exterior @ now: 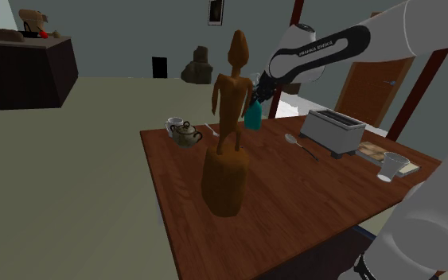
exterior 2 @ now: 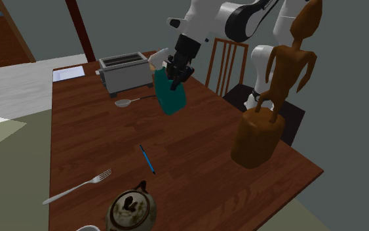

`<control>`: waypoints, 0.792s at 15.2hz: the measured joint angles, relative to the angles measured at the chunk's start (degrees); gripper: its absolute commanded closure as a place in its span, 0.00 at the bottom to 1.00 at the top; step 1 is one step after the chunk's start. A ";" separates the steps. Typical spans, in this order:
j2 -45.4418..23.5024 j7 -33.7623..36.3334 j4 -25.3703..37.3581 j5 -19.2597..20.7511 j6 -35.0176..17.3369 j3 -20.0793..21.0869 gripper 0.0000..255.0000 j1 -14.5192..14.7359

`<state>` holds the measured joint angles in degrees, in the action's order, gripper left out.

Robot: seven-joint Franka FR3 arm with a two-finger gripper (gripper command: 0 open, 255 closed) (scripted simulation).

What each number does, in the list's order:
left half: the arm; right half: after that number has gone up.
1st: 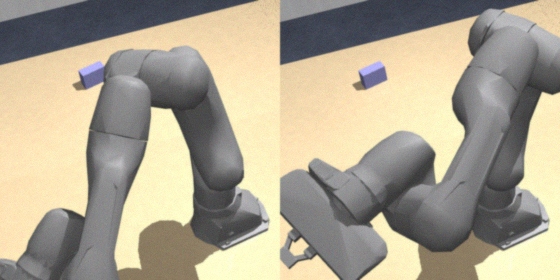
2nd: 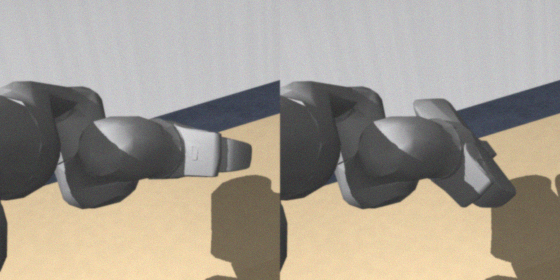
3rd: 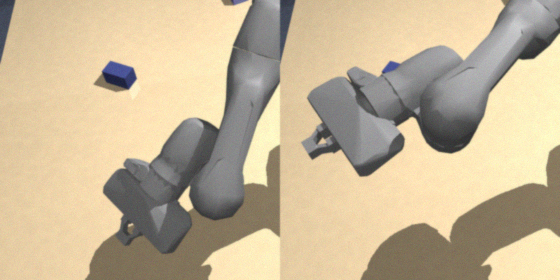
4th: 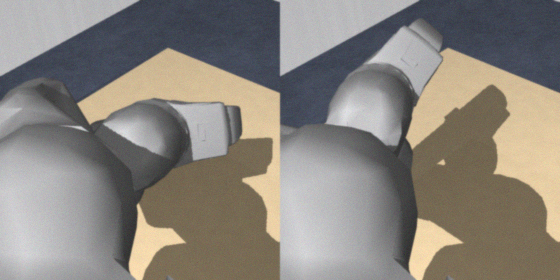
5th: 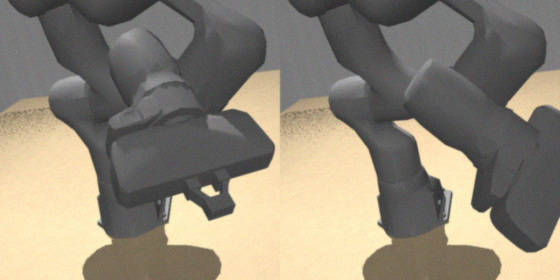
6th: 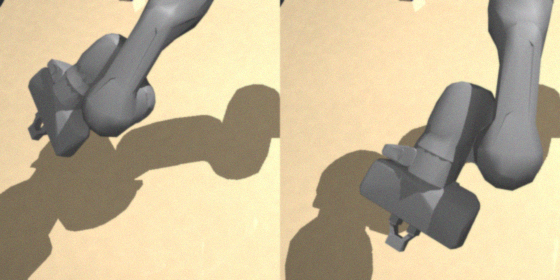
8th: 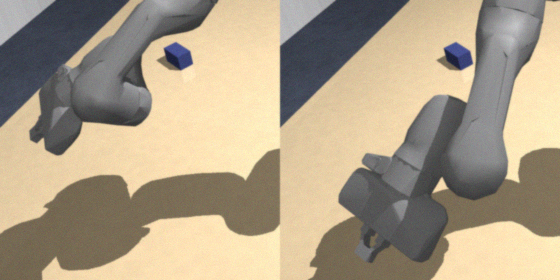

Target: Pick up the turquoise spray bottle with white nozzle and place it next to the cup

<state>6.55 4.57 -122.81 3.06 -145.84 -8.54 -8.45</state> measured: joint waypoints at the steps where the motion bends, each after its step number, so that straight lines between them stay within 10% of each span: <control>1: 0.23 0.20 0.57 0.11 0.81 0.11 1.00 0.05; 12: 2.05 -0.17 7.13 0.00 9.16 0.18 1.00 0.09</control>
<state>8.60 4.40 -115.69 3.06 -136.68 -8.35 -8.36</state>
